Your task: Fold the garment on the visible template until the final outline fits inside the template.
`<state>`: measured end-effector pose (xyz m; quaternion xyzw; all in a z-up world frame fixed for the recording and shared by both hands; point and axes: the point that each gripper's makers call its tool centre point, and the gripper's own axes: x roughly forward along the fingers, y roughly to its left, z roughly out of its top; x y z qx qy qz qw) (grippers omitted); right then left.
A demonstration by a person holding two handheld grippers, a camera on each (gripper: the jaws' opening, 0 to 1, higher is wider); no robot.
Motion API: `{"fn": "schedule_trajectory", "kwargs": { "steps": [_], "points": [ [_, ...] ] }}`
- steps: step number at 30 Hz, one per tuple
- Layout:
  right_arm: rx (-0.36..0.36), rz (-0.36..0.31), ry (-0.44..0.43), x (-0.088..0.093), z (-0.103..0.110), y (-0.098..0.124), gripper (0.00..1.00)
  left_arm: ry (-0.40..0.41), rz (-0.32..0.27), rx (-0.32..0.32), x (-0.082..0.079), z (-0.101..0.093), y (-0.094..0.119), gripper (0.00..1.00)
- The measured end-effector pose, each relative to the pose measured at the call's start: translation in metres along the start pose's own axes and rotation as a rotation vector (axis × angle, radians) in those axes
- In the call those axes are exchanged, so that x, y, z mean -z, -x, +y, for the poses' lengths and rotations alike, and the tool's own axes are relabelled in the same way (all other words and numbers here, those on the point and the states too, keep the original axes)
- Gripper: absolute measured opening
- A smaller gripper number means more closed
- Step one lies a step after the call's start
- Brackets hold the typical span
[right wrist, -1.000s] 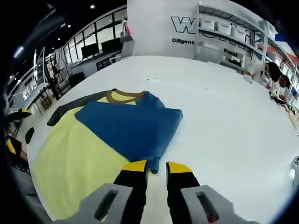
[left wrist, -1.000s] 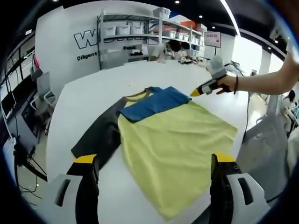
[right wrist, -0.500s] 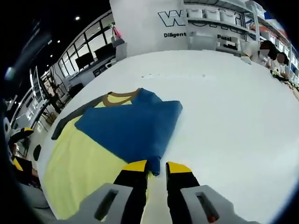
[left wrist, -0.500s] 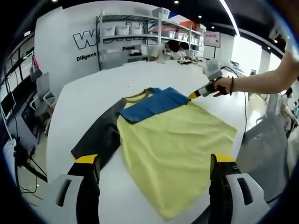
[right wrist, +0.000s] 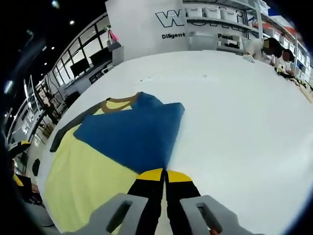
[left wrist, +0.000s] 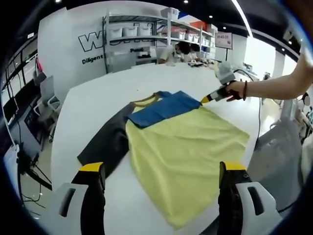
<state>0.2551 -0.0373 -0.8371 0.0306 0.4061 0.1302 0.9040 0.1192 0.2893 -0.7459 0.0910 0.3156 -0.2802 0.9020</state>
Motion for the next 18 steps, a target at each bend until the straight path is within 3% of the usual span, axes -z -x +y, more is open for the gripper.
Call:
{"fn": "schedule_trajectory", "kwargs": {
  "steps": [2,6,9,14,18],
  "points": [
    [0.028,0.04,0.056,0.004,-0.003,0.002,0.0,-0.001,0.001,-0.002,0.0,0.0,0.0,0.96],
    [0.016,0.032,0.073,0.002,-0.001,0.002,0.0,0.002,0.005,-0.004,0.002,0.002,0.0,0.96],
    [0.012,0.008,0.101,-0.002,0.003,0.005,0.08,0.011,0.0,-0.028,0.003,0.008,-0.001,0.98],
    [-0.024,-0.051,0.141,-0.013,0.014,0.014,0.11,0.054,-0.014,-0.099,0.001,0.028,-0.001,0.97],
    [-0.042,-0.081,0.197,-0.019,0.027,0.022,0.12,0.08,-0.022,-0.115,0.003,0.04,-0.003,0.96]
  ]
}}
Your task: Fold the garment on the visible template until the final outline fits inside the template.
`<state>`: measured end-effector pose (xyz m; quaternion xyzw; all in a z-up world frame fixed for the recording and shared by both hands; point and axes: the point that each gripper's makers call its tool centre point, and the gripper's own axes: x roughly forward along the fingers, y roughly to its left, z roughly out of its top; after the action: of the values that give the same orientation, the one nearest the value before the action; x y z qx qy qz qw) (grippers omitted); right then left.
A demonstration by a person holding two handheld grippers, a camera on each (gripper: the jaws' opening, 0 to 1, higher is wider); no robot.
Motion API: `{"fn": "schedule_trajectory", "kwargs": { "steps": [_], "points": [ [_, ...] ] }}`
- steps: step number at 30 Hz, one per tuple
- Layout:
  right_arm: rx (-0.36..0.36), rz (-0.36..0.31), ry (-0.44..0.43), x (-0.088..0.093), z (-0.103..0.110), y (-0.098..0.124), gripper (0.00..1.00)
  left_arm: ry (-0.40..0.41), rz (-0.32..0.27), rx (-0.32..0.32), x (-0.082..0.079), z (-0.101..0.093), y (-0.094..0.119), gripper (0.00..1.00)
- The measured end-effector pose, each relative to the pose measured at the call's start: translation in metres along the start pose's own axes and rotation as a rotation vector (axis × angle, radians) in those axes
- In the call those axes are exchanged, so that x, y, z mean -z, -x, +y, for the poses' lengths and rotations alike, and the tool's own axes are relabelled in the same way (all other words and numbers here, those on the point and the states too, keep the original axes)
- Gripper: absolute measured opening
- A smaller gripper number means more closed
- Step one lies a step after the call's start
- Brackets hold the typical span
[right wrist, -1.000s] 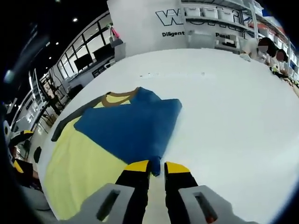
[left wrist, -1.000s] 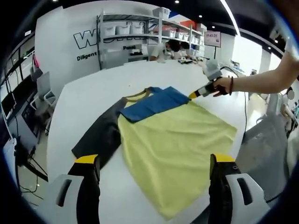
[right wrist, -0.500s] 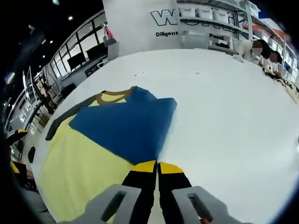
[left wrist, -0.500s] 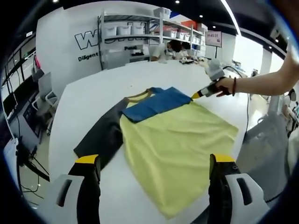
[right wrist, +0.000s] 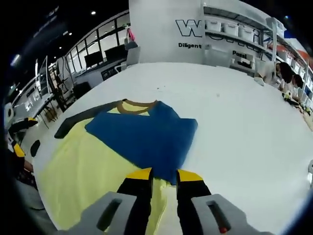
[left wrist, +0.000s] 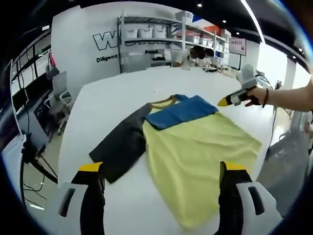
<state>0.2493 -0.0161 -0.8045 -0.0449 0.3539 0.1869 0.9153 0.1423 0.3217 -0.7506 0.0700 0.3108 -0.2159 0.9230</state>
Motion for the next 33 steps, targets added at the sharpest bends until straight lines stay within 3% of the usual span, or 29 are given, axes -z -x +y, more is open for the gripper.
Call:
{"fn": "schedule_trajectory", "kwargs": {
  "steps": [4,10,14,21,22,24,27,33],
  "points": [
    [-0.03,-0.015,0.013,-0.004,0.014,0.003,0.12,0.019,0.04,-0.013,0.012,0.017,-0.008,0.93],
    [-0.073,-0.043,0.07,-0.012,0.035,0.004,0.13,0.111,0.047,-0.021,0.022,0.045,-0.021,0.89],
    [-0.088,-0.045,0.082,-0.014,0.044,0.002,0.13,0.101,0.089,-0.048,0.034,0.06,-0.032,0.89],
    [-0.105,-0.033,0.091,-0.009,0.056,0.0,0.13,0.168,0.107,-0.017,0.042,0.064,-0.049,0.86],
    [-0.109,-0.028,0.094,-0.007,0.06,0.0,0.13,0.225,0.123,0.017,0.046,0.061,-0.055,0.86],
    [-0.112,-0.027,0.1,-0.005,0.063,0.001,0.13,0.259,0.139,-0.006,0.05,0.068,-0.06,0.83],
    [-0.114,-0.028,0.107,-0.004,0.066,0.003,0.13,0.372,0.143,-0.04,0.055,0.078,-0.065,0.79],
    [-0.107,-0.031,0.134,-0.005,0.068,0.006,0.12,0.406,0.158,-0.051,0.055,0.08,-0.069,0.72]
  ]
}}
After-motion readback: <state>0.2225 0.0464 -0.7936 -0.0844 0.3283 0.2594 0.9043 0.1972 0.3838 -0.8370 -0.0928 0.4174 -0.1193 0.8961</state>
